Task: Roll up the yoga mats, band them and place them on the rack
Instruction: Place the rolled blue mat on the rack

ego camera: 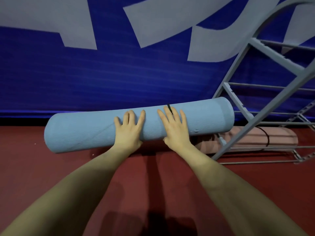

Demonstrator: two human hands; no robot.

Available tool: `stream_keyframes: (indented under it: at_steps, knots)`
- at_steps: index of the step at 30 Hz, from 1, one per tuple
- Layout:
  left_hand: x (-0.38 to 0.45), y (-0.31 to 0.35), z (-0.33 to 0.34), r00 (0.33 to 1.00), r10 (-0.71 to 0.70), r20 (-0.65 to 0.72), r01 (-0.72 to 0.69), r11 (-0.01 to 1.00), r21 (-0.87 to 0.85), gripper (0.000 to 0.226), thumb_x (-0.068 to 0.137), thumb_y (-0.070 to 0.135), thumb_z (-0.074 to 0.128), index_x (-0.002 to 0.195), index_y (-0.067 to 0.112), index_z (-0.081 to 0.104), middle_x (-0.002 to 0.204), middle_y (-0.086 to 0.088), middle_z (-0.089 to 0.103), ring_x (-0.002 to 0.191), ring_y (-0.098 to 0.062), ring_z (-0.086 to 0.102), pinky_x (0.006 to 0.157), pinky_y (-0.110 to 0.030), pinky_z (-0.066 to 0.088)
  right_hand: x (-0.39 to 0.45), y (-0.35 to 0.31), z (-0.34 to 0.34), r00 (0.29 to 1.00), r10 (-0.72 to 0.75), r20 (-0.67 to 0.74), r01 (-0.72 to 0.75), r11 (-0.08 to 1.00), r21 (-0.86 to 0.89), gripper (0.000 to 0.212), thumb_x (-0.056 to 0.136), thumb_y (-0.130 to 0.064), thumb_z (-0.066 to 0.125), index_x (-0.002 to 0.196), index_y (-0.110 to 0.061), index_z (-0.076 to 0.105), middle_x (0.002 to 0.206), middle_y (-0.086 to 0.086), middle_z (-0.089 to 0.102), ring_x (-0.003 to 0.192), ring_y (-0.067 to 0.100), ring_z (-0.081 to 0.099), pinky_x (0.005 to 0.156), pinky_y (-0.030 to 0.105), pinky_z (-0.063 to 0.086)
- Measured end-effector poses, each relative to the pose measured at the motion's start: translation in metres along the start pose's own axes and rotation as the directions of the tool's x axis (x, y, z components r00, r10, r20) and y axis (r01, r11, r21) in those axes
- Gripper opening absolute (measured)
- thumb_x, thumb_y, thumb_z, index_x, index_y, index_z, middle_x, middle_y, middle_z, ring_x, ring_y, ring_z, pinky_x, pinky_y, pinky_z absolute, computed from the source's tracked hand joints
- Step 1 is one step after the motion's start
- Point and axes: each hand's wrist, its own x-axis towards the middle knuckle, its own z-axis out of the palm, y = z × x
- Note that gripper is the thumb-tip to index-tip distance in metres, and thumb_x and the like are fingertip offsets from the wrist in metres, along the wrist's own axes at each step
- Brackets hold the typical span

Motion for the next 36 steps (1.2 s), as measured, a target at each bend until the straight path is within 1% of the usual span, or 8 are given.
stream_keyframes:
  at_steps: [6,11,15,19,23,28,32,36]
  knots:
    - [0.014,0.018,-0.008,1.000,0.015,-0.019,-0.015,1.000,-0.002,0.118,0.035,0.038,0.085,0.138,0.014,0.034,0.118,-0.024,0.051,0.106,-0.036,0.050,0.081,-0.052,0.037,0.003,0.026,-0.003,1.000,0.012,0.026,-0.013,1.000,0.010,0.108,0.049,-0.017,0.086,0.145,-0.019,0.037,0.150,0.006,0.037,0.139,0.029,0.032,0.113,0.050,0.019]
    - [0.030,0.039,-0.018,0.998,0.057,-0.016,-0.057,0.998,0.006,0.122,0.032,0.041,0.086,0.139,0.015,0.032,0.117,-0.023,0.052,0.104,-0.036,0.052,0.082,-0.053,0.038,0.002,0.055,-0.014,0.994,0.034,0.101,-0.036,0.999,0.025,0.103,0.067,-0.019,0.079,0.151,-0.021,0.019,0.157,0.003,0.019,0.145,0.026,0.013,0.117,0.045,0.001]
    - [0.043,0.072,-0.026,0.993,0.122,-0.011,-0.121,0.992,0.033,0.118,0.031,0.044,0.085,0.136,0.010,0.043,0.115,-0.023,0.054,0.099,-0.034,0.054,0.081,-0.052,0.041,-0.011,0.086,-0.017,0.986,0.138,0.094,-0.146,0.986,0.083,0.101,0.066,-0.010,0.076,0.149,-0.024,0.020,0.157,-0.002,0.018,0.146,0.024,0.009,0.116,0.044,-0.007]
    - [0.062,0.118,-0.047,0.986,0.163,0.040,-0.165,0.986,0.030,0.105,0.062,0.046,0.075,0.145,0.008,0.025,0.137,-0.018,0.039,0.122,-0.031,0.040,0.097,-0.054,0.031,-0.021,0.125,-0.025,0.973,0.219,0.070,-0.224,0.972,0.076,0.098,0.068,-0.003,0.070,0.149,-0.022,0.019,0.157,-0.001,0.017,0.146,0.026,0.005,0.113,0.038,-0.017]
    - [0.083,0.156,-0.060,0.980,0.201,0.017,-0.201,0.980,-0.001,0.098,0.070,0.047,0.070,0.145,0.009,0.020,0.131,-0.013,0.039,0.118,-0.028,0.037,0.097,-0.050,0.029,-0.024,0.156,-0.032,0.966,0.252,0.060,-0.253,0.967,0.009,0.095,0.075,-0.002,0.065,0.151,-0.013,0.009,0.159,0.008,0.007,0.147,0.029,-0.002,0.116,0.037,-0.011]
    - [0.090,0.188,-0.059,0.969,0.247,0.008,-0.247,0.969,-0.004,0.094,0.070,0.051,0.069,0.142,0.008,0.025,0.124,-0.009,0.043,0.113,-0.025,0.039,0.095,-0.045,0.029,-0.029,0.164,-0.028,0.969,0.154,0.193,-0.163,0.986,0.032,0.105,0.080,-0.010,0.067,0.150,-0.006,-0.010,0.159,0.011,-0.012,0.147,0.026,-0.012,0.120,0.036,-0.005]
    - [0.088,0.185,-0.054,0.966,0.258,0.016,-0.257,0.965,-0.048,0.100,0.070,0.057,0.069,0.143,0.005,0.025,0.138,-0.012,0.037,0.126,-0.027,0.036,0.102,-0.046,0.024,-0.022,0.163,-0.024,0.961,0.181,0.209,-0.208,0.972,0.112,0.101,0.077,-0.009,0.072,0.151,-0.009,0.004,0.159,0.007,0.006,0.148,0.024,-0.002,0.121,0.037,0.004]
    - [0.083,0.157,-0.053,0.972,0.226,0.065,-0.224,0.974,-0.039,0.107,0.069,0.059,0.070,0.147,0.008,0.018,0.151,-0.016,0.024,0.138,-0.031,0.024,0.109,-0.045,0.018,-0.020,0.159,-0.024,0.963,0.198,0.185,-0.230,0.957,0.177,0.096,0.074,-0.002,0.071,0.150,-0.010,0.012,0.158,0.006,0.014,0.148,0.024,0.001,0.121,0.038,0.001]
